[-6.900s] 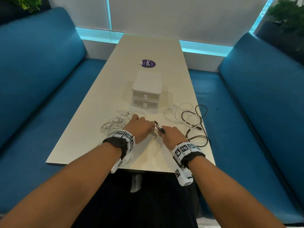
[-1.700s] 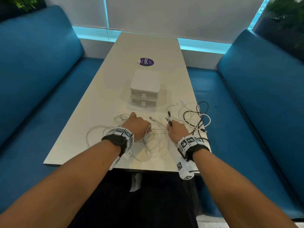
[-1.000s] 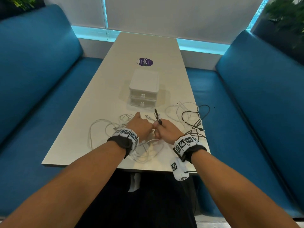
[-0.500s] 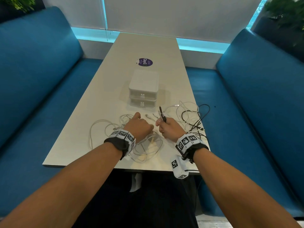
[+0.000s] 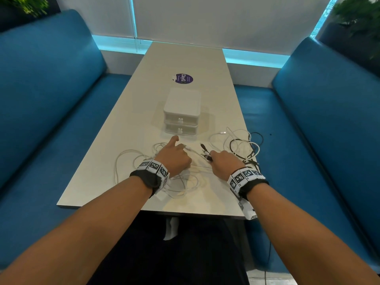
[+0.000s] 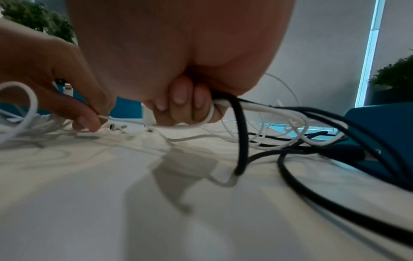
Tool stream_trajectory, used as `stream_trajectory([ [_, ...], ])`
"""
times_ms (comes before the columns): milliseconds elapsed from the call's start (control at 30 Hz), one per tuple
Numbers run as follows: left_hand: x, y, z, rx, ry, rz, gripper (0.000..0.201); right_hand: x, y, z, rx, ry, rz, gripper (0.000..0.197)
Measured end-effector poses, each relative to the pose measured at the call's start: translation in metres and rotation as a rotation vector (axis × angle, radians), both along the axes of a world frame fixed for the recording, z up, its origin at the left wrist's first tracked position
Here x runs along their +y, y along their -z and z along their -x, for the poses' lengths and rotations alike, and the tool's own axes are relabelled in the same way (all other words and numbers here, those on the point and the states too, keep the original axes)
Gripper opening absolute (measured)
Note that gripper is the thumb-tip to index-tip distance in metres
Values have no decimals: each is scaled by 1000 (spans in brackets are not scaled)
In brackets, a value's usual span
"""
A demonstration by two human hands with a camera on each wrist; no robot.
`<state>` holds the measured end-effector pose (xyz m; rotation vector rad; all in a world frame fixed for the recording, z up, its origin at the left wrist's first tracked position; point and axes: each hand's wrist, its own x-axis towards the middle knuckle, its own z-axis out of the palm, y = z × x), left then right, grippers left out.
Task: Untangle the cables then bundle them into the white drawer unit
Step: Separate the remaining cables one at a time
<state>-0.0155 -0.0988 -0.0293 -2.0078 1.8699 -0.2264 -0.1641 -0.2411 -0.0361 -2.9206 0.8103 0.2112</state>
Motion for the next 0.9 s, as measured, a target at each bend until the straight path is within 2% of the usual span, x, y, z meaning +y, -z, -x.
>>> stream_trajectory([
  [133,1,-5,-5,-33,-36,-24,16,-6,2,9,39,42,108,23],
  [300,3,-13,-10,42,-150,-129,20,-8,0,20,9,179,57,22],
  [400,2,-14,-1,68,-141,-101,22,-3,-2,9,-127,267,-120,21],
  [533,1,-12,10,91,-150,-118,22,2,-7,-2,-359,432,-549,13],
  [667,3,-12,13,92,-180,-134,14,2,-16,1,-555,561,-730,17],
  [733,5,-14,14,102,-197,-130,9,3,-17,5,-578,557,-752,17],
  [833,7,-17,19,113,-214,-116,11,5,-17,6,-530,402,-624,19],
  [900,5,-18,22,114,-216,-100,15,9,-16,5,-507,306,-605,22],
])
